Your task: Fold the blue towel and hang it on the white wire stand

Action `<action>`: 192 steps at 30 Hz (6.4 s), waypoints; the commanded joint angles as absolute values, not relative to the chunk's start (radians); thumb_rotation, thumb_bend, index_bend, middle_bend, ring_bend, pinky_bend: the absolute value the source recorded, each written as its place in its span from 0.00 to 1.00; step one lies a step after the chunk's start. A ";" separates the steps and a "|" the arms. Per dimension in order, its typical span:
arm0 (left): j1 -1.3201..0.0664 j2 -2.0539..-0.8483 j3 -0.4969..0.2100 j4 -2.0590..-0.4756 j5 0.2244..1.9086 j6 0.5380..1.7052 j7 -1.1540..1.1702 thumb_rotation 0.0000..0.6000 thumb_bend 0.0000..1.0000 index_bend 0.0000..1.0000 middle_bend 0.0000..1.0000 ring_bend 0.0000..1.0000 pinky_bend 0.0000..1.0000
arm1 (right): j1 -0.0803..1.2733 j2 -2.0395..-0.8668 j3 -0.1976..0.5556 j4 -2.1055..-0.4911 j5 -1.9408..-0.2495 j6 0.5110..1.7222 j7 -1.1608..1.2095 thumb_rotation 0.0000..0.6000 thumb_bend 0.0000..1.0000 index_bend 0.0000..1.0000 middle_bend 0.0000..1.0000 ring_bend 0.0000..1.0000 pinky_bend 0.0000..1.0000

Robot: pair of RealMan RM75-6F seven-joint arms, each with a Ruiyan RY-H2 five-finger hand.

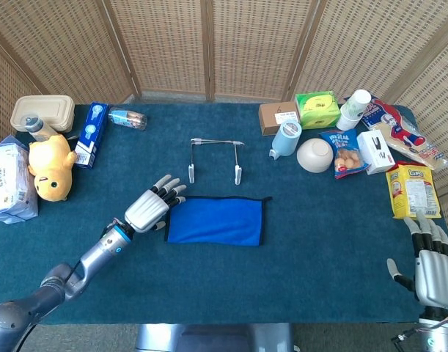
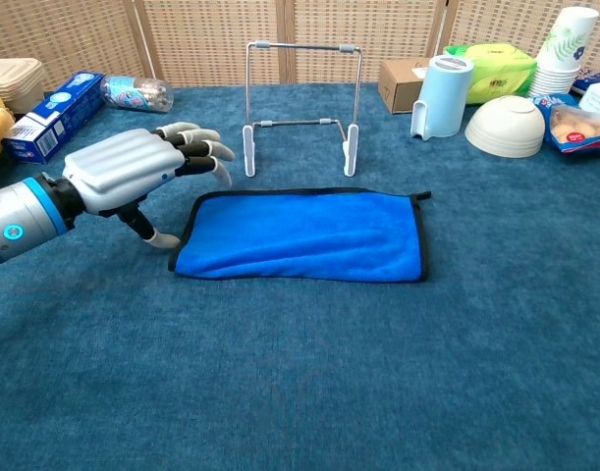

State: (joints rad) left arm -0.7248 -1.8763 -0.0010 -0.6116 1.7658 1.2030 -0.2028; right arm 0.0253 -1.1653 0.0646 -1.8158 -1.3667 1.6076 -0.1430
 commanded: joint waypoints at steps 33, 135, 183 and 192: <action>-0.758 -1.958 0.003 -0.564 1.695 1.228 -0.274 1.00 0.38 0.42 0.23 0.03 0.00 | -0.017 -1.151 0.080 -1.829 -1.381 1.612 -0.125 1.00 0.28 0.10 0.04 0.00 0.00; -1.216 -1.565 -0.595 -1.362 0.568 1.040 0.476 1.00 0.54 0.76 0.40 0.15 0.03 | -0.063 -1.172 0.105 -1.676 -1.363 1.551 0.108 1.00 0.28 0.08 0.04 0.00 0.00; -1.497 -2.039 -0.585 -0.280 0.678 0.690 0.263 1.00 0.31 0.12 0.00 0.00 0.00 | -0.091 -1.137 0.107 -1.763 -1.347 1.574 0.030 1.00 0.27 0.07 0.05 0.00 0.00; -1.500 -2.020 -0.597 -0.288 0.724 0.724 0.218 1.00 0.25 0.00 0.00 0.00 0.00 | -0.092 -1.135 0.107 -1.765 -1.353 1.577 0.032 1.00 0.27 0.07 0.04 0.00 0.00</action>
State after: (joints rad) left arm -1.5009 -2.0215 -0.5957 -0.2857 0.7217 0.7218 0.2206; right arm -0.0918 -1.1354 0.1073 -1.7652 -1.3535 1.5766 0.0325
